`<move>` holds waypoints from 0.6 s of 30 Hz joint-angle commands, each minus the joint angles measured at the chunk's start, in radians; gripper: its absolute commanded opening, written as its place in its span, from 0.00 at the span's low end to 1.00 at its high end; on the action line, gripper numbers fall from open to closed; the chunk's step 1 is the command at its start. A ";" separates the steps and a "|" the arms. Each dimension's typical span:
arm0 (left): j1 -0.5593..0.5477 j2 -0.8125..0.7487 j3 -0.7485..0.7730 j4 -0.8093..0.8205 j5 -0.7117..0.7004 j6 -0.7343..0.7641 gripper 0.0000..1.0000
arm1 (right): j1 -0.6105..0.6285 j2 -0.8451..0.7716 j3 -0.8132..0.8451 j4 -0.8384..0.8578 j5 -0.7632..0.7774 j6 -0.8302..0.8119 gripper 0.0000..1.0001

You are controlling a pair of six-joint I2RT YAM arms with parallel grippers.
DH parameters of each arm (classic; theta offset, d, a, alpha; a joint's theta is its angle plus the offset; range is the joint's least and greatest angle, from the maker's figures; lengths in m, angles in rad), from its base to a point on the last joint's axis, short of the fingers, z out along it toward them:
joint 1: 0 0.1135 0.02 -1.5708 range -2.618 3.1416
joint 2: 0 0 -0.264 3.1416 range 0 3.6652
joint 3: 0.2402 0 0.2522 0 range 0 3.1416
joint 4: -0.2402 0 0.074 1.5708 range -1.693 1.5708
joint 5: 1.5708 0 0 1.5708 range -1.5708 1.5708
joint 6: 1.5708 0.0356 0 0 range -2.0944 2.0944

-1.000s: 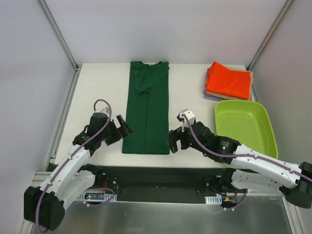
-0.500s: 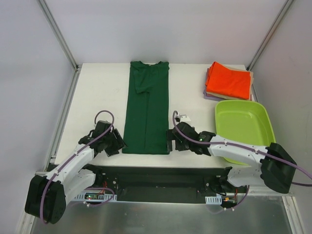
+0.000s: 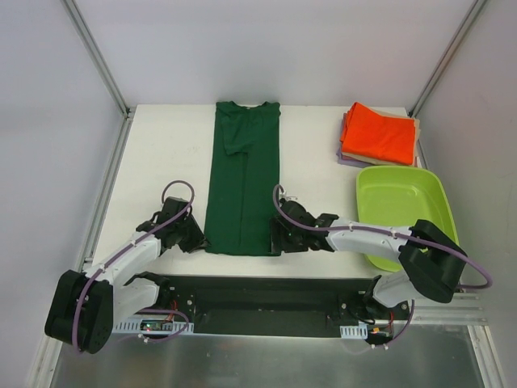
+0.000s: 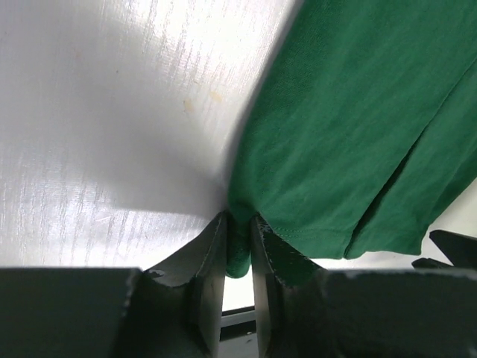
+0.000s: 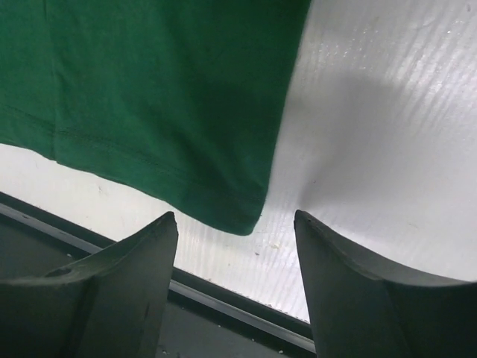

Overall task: Fold and stack the t-shirts
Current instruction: Grab the bottom of the folded rectangular tshirt with both arms

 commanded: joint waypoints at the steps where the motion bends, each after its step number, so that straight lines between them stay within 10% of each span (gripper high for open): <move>1: 0.007 0.034 -0.029 -0.032 -0.030 0.016 0.16 | -0.003 0.014 0.013 0.052 -0.063 0.034 0.63; 11: 0.007 0.047 -0.024 -0.028 -0.013 0.025 0.00 | -0.003 0.042 -0.009 0.052 -0.101 0.067 0.41; 18: 0.007 -0.007 -0.062 -0.027 0.017 0.014 0.00 | 0.005 -0.001 -0.049 0.080 -0.081 0.033 0.01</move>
